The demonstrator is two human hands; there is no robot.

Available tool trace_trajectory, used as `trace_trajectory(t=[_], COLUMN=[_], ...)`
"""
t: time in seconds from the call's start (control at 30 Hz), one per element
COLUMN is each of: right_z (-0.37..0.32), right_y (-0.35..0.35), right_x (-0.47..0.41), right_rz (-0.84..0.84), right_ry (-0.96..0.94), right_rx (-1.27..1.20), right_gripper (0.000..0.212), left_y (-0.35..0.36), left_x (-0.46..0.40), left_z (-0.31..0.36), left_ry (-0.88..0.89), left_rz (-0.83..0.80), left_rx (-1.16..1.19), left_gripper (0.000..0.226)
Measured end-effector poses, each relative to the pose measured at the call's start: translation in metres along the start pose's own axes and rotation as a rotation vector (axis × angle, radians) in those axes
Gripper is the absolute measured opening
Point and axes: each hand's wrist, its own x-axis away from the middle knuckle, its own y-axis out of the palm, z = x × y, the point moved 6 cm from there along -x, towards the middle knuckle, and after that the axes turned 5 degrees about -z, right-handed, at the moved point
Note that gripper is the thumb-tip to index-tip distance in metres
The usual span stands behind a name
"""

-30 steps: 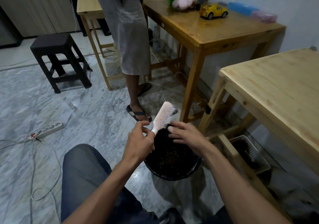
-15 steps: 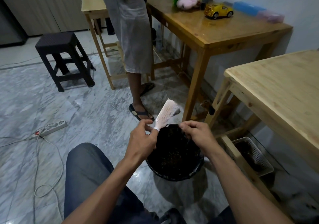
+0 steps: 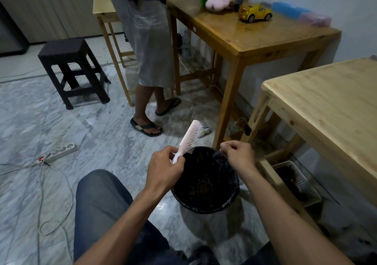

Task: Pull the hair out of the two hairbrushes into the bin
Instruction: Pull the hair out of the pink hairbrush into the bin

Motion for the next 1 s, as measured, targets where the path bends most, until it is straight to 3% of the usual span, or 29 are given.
trace_trajectory(t=[0.17, 0.33, 0.43, 0.5, 0.6, 0.7, 0.8, 0.83, 0.93, 1.0], right_z=[-0.012, -0.033, -0.037, -0.031, -0.026, -0.029, -0.028, -0.028, -0.031, -0.033], right_y=[0.019, 0.013, 0.022, 0.027, 0.029, 0.029, 0.035, 0.039, 0.046, 0.044], right_x=[-0.011, -0.009, -0.005, -0.004, -0.004, 0.002, 0.011, 0.014, 0.017, 0.014], right_rz=[-0.203, -0.125, -0.193, -0.240, -0.238, -0.328, -0.493, -0.553, -0.609, -0.533], right_ry=[-0.093, -0.213, -0.288, -0.236, -0.223, -0.165, 0.013, 0.060, 0.056, 0.041], right_rx=[0.291, 0.440, 0.696, 0.721, 0.752, 0.430, -0.025, -0.118, -0.199, -0.278], right_gripper=[0.045, 0.013, 0.025, 0.041, 0.036, 0.037, 0.029, 0.035, 0.039, 0.035], left_y=[0.002, 0.007, 0.012, 0.017, 0.022, 0.026, 0.032, 0.034, 0.038, 0.043], left_x=[0.000, 0.001, 0.001, -0.001, -0.003, -0.006, -0.009, -0.010, -0.009, -0.009], left_z=[-0.006, -0.005, -0.007, -0.008, -0.005, -0.005, -0.009, -0.009, -0.005, -0.002], left_ry=[-0.007, -0.003, -0.015, -0.013, 0.005, 0.010, 0.002, 0.004, 0.037, 0.049], left_rz=[-0.031, -0.031, -0.034, -0.047, -0.055, -0.061, -0.082, -0.089, -0.105, -0.159], left_rx=[0.028, 0.020, -0.004, 0.010, 0.032, 0.065, 0.126, 0.140, 0.230, 0.286], left_gripper=[0.017, 0.015, 0.009, 0.009, 0.012, 0.013, 0.016, 0.016, 0.012, 0.011])
